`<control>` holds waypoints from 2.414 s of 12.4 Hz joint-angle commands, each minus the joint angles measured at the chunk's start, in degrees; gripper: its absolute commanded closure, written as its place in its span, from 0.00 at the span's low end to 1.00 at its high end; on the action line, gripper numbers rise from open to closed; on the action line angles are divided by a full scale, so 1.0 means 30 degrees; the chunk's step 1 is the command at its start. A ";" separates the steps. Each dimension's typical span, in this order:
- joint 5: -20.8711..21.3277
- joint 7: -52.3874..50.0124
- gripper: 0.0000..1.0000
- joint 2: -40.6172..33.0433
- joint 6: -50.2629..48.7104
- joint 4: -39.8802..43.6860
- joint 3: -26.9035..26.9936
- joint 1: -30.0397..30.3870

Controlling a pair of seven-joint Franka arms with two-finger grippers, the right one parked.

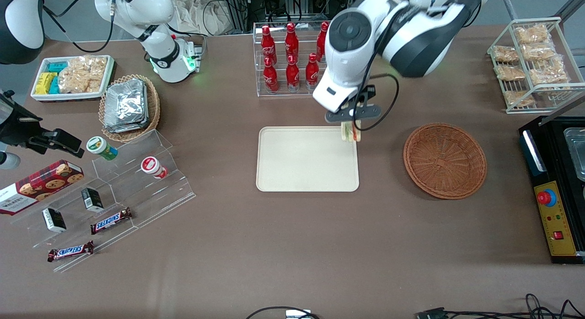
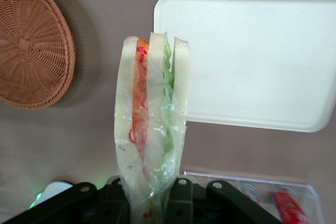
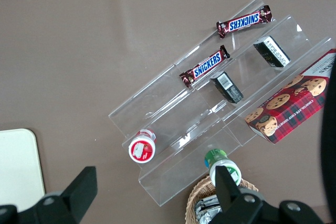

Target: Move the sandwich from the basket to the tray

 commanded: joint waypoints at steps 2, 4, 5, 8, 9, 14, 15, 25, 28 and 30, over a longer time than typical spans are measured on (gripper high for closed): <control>0.1975 0.0451 1.00 0.0082 0.6492 -0.5970 -0.0382 0.1219; 0.2914 0.0422 1.00 0.1221 0.9254 -0.7386 0.0375 0.1161; 0.3383 0.0277 1.00 0.2068 0.9932 -0.7419 0.0903 0.0957; 0.5548 0.0100 1.00 0.4209 1.1633 -0.7245 0.1839 0.0956; 0.5787 0.0041 1.00 0.4593 1.2219 -0.7186 0.1991 0.0926; 0.5819 -0.1188 1.00 0.5885 1.2635 -0.6336 0.2109 0.0633; 0.5819 -0.1219 1.00 0.5915 1.2635 -0.6336 0.2109 0.0633; 0.4683 -0.1864 0.00 0.4192 0.6939 -0.3591 0.1760 0.0867; 0.0763 0.1340 0.00 0.2260 0.1901 0.0331 0.1756 0.0984; -0.1000 0.4362 0.00 0.0272 -0.0511 0.1456 0.3214 0.1744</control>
